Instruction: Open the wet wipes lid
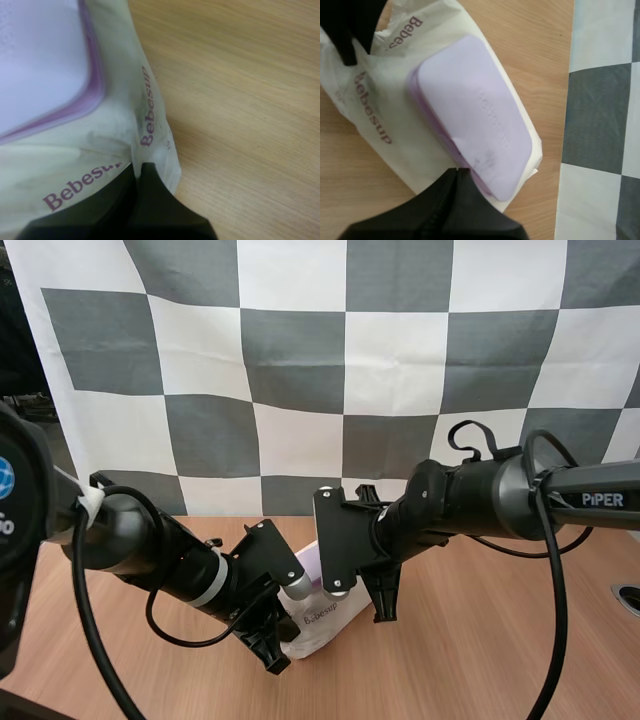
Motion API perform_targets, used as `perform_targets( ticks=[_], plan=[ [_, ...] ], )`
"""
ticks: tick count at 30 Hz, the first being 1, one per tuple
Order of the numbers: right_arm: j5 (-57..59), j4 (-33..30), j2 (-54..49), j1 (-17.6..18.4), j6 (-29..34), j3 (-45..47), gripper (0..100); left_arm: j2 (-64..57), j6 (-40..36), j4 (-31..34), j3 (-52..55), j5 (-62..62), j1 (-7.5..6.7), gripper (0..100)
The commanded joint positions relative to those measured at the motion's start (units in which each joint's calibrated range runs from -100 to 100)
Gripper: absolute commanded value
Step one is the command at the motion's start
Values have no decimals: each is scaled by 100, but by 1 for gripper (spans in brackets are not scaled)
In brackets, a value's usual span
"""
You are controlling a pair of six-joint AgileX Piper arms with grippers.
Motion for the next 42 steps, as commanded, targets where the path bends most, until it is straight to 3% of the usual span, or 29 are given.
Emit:
perform_targets(
  ticks=[1,15,23,42],
  plan=[
    [9,109,10,25,-10,-24,0,-2,5,-1,-6,14,1,0],
    [-502,151,10,24,-30,-49,0,-2,17,-1,-6,13,1,0],
    [-953,778,10,24,-322,-49,0,-2,17,-1,-6,13,1,0],
    [-753,1263,84,180,-344,-725,0,-2,18,-1,-6,84,1,0]
  ],
)
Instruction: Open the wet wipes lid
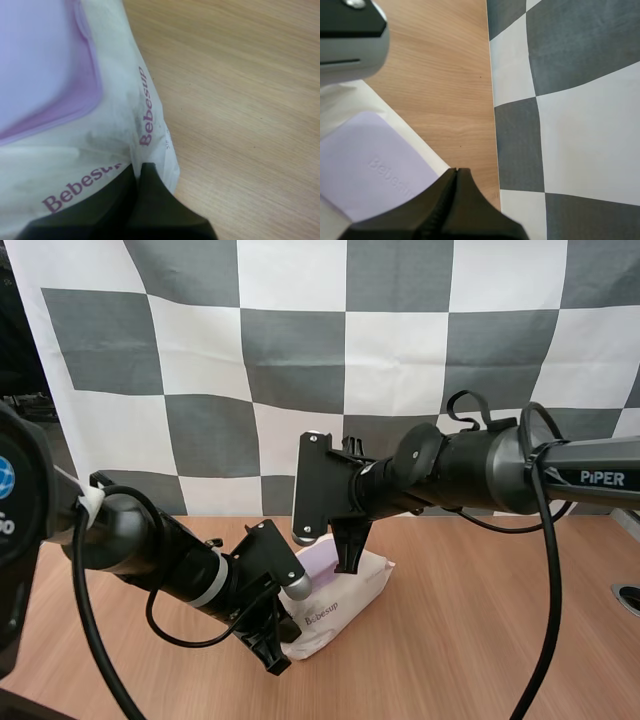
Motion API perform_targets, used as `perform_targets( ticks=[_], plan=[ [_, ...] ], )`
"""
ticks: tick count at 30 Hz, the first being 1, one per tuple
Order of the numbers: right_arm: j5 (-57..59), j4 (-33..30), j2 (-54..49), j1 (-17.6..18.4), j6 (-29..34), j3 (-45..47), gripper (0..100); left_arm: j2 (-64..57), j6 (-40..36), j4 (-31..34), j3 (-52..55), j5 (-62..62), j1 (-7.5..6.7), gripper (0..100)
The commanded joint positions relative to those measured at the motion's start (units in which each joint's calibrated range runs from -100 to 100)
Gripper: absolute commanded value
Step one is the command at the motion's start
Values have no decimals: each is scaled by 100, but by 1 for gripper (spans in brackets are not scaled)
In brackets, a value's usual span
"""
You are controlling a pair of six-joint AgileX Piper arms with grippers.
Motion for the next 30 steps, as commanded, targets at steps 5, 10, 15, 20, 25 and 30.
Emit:
perform_targets(
  ticks=[5,10,15,20,25,30],
  plan=[
    [-98,-112,346,5,11,1,0,-2,-3,-1,-6,6,1,0],
    [610,-814,111,-53,393,-12,0,-2,172,184,-6,-83,1,0],
    [1170,-2795,-332,-232,1927,-12,0,-2,191,175,-6,-1191,1,0],
    [2491,-3238,-618,-311,2154,-12,0,-2,210,-202,-21,-2239,1,0],
    [3325,-2669,-709,-311,2095,-12,0,-2,210,-213,-49,-2165,1,0],
    [3311,-2402,-684,-304,2095,13,0,-2,210,-213,-49,-2106,1,0]
  ],
)
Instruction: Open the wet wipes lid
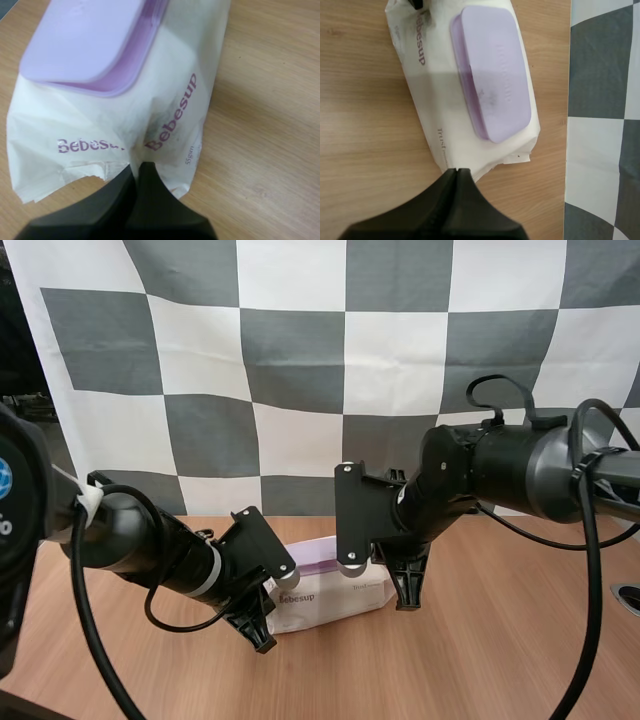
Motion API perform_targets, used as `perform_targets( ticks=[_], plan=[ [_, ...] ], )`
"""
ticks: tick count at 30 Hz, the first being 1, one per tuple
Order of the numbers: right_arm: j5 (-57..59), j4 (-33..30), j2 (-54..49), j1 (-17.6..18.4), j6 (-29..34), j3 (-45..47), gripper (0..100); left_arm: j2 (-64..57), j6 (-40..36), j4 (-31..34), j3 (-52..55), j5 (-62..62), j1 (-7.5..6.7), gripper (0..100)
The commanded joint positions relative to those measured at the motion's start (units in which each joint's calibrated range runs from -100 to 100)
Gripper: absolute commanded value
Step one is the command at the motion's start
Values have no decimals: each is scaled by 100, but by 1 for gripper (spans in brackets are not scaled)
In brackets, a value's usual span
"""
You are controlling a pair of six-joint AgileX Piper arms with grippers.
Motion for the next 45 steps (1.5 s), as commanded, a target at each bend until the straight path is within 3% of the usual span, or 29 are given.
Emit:
perform_targets(
  ticks=[1,6,14,39,45],
  plan=[
    [-54,785,59,5,-125,8,0,-2,-3,-1,-5,22,1,0],
    [-449,1350,369,69,-423,8,0,-2,-3,-1,-5,22,1,0],
    [-1153,1362,919,129,-423,8,0,-2,-3,-1,-5,22,1,0],
    [-1128,1792,1341,129,-569,8,0,-2,83,-216,-5,148,1,0],
    [-1600,1884,1417,129,-569,8,0,-2,126,-216,-5,334,1,0]
  ],
)
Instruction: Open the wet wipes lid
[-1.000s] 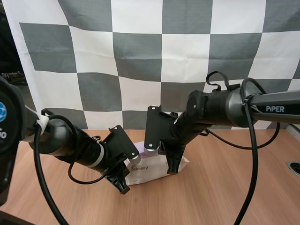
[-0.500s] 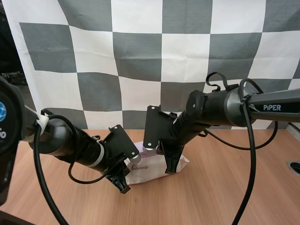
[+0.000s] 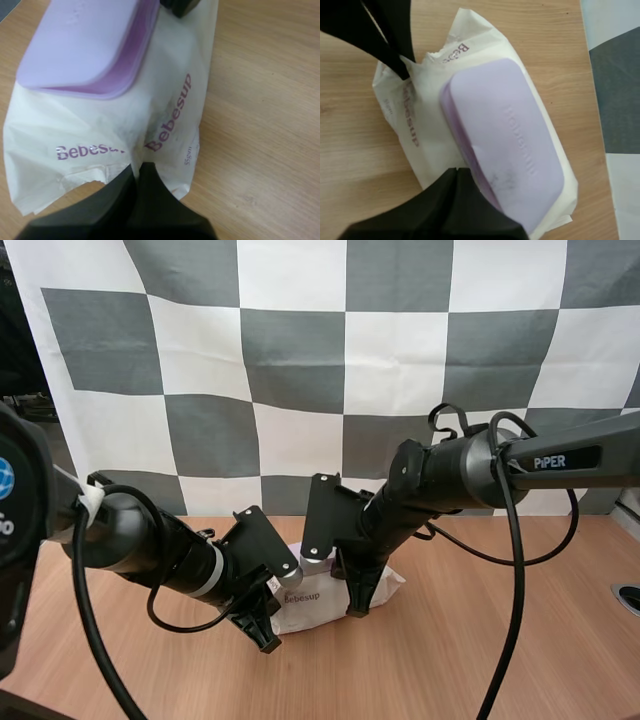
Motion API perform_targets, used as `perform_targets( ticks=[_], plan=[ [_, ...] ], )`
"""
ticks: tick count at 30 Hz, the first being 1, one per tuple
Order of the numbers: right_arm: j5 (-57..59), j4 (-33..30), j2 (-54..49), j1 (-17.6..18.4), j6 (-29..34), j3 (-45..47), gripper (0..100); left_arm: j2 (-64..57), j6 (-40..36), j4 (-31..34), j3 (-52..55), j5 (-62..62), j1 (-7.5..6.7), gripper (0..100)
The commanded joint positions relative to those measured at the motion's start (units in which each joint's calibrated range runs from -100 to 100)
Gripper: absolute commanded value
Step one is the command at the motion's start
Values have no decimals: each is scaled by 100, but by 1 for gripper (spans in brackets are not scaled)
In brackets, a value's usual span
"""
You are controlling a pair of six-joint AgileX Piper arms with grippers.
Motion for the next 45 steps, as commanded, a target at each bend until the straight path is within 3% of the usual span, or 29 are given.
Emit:
perform_targets(
  ticks=[1,16,34,45],
  plan=[
    [-165,0,-1,5,0,8,0,-2,5,2,-5,46,1,0],
    [-1424,290,24,156,-231,-28,0,-2,72,-25,-5,46,1,0],
    [-1550,290,1031,170,-338,-1200,0,-2,107,-24,-5,46,1,0],
    [-2155,166,1860,170,-453,-1366,0,-2,118,-24,-5,46,1,0]
  ],
)
